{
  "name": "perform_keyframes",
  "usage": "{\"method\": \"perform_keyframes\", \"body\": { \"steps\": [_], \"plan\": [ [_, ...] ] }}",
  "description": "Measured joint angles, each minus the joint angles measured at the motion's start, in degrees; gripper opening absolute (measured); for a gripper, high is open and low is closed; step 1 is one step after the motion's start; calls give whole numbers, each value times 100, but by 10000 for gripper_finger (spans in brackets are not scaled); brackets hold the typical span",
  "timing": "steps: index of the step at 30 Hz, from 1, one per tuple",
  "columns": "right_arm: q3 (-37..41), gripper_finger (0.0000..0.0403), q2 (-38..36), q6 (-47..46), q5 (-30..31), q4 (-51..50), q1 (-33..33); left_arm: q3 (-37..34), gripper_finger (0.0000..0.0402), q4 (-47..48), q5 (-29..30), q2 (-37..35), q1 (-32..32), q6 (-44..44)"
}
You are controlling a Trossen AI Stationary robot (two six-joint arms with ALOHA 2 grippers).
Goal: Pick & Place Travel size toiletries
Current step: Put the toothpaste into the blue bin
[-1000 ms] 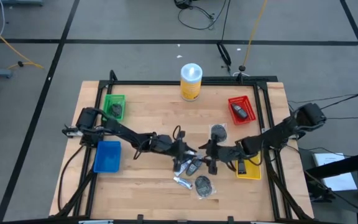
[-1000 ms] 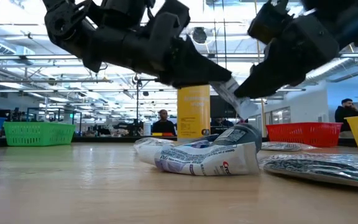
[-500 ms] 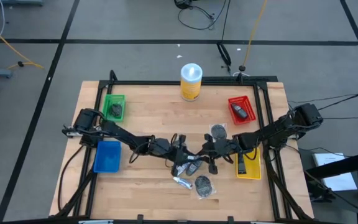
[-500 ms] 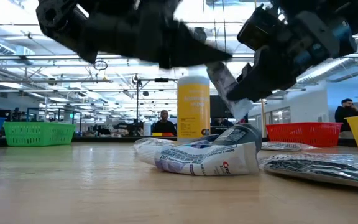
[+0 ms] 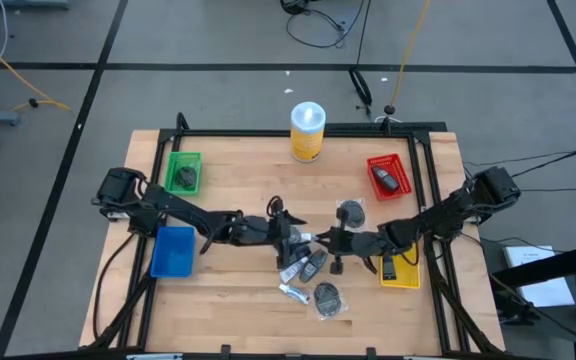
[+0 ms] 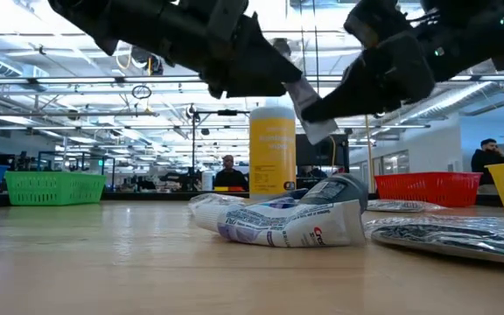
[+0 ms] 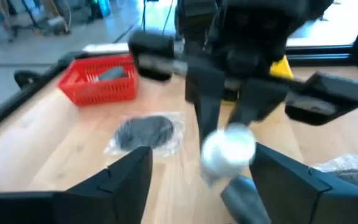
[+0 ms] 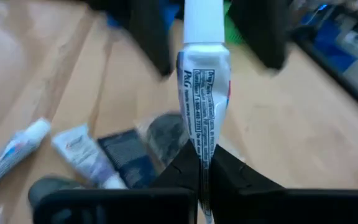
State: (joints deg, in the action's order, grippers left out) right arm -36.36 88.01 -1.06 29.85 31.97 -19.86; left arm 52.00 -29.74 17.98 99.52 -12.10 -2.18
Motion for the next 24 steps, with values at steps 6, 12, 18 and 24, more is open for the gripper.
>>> {"method": "perform_keyframes", "body": {
  "steps": [6, 12, 18, 24],
  "plan": [
    [-2, 9, 0, 167, 306, 278, -56, -3, 295, -612, -193, 289, -2, -120],
    [-2, 11, 0, 240, 299, 337, -83, -3, 259, -1374, -211, 516, -2, 76],
    [7, 12, 0, 227, 292, 300, -96, -3, 151, -1363, -206, 516, -2, 167],
    [72, 13, 0, 199, 301, 342, -100, 6, 52, -1195, -137, 514, -9, 327]
  ]
}}
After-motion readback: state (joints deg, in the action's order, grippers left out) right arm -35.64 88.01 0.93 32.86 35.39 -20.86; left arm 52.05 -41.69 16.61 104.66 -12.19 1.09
